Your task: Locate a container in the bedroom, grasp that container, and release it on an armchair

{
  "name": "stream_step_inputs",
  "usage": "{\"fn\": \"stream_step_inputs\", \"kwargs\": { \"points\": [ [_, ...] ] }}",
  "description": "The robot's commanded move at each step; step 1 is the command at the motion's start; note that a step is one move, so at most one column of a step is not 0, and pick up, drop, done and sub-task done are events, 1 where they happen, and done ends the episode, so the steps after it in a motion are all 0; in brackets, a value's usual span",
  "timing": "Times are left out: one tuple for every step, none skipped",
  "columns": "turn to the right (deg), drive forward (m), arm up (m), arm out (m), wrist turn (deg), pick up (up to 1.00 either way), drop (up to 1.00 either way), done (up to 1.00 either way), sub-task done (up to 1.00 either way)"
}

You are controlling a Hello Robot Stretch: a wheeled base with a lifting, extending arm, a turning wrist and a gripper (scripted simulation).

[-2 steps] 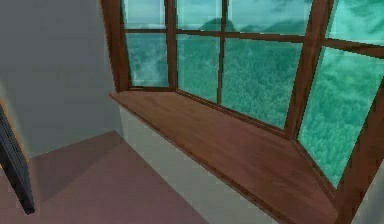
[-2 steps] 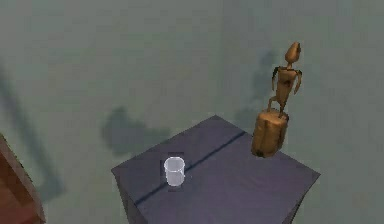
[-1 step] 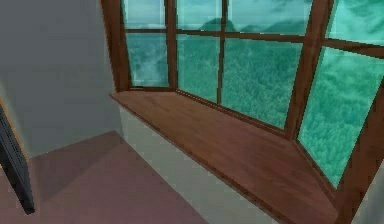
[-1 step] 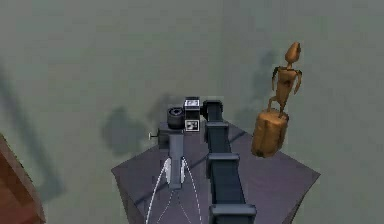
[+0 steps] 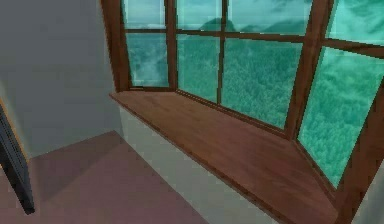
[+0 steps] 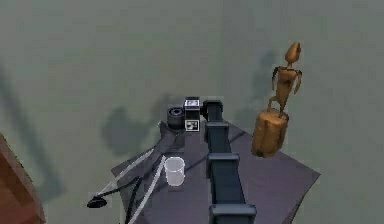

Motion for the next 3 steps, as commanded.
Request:
{"fn": "stream_step_inputs", "kwargs": {
  "points": [
    [0.0,0.0,0.0,0.0,45.0,0.0,0.0,0.0,0.0],
    [0.0,0.0,0.0,0.0,45.0,0.0,0.0,0.0,0.0],
    [0.0,0.0,0.0,0.0,42.0,0.0,0.0,0.0,0.0]
  ]
}}
